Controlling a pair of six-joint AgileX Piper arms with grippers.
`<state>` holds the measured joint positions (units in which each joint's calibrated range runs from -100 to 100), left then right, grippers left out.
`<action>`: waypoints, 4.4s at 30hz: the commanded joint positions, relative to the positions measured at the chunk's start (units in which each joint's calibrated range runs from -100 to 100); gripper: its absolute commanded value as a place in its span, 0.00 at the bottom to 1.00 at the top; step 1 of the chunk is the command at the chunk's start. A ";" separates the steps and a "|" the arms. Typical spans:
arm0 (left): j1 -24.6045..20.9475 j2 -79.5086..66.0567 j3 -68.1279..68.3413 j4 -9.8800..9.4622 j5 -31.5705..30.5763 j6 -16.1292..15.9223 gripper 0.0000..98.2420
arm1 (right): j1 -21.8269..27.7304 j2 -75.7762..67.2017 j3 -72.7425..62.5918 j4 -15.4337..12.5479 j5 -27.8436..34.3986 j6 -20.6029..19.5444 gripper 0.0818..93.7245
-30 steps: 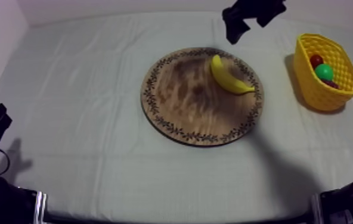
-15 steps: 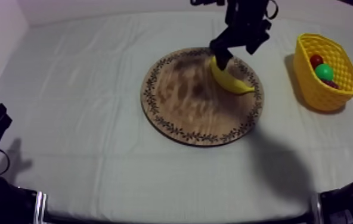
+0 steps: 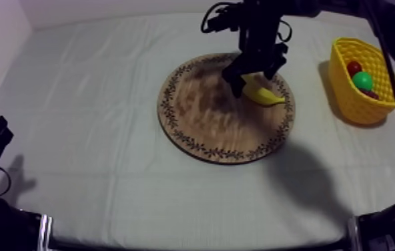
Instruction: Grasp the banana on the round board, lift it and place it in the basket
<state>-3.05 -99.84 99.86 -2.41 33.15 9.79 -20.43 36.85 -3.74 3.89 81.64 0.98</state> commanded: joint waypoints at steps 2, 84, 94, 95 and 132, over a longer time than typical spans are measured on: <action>-0.02 0.02 0.03 -0.01 -0.01 0.00 0.00 | 0.07 0.93 -0.35 0.27 -1.37 -0.09 0.73; -0.02 0.02 0.03 -0.01 -0.01 0.00 0.00 | 22.45 -32.02 5.58 2.22 12.36 9.15 0.22; -0.02 0.02 0.03 -0.01 -0.01 0.00 0.00 | 25.26 -31.01 6.71 2.93 11.83 9.33 0.23; -0.02 0.02 0.03 -0.01 -0.01 0.00 0.00 | 25.53 -30.55 6.87 3.00 11.64 9.28 0.23; -0.02 0.02 0.03 -0.01 -0.01 0.00 0.00 | 27.12 -21.45 18.87 4.46 -5.56 3.99 0.81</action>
<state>-3.05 -99.84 99.86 -2.41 33.15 9.79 6.78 16.81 14.28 8.58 76.77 5.03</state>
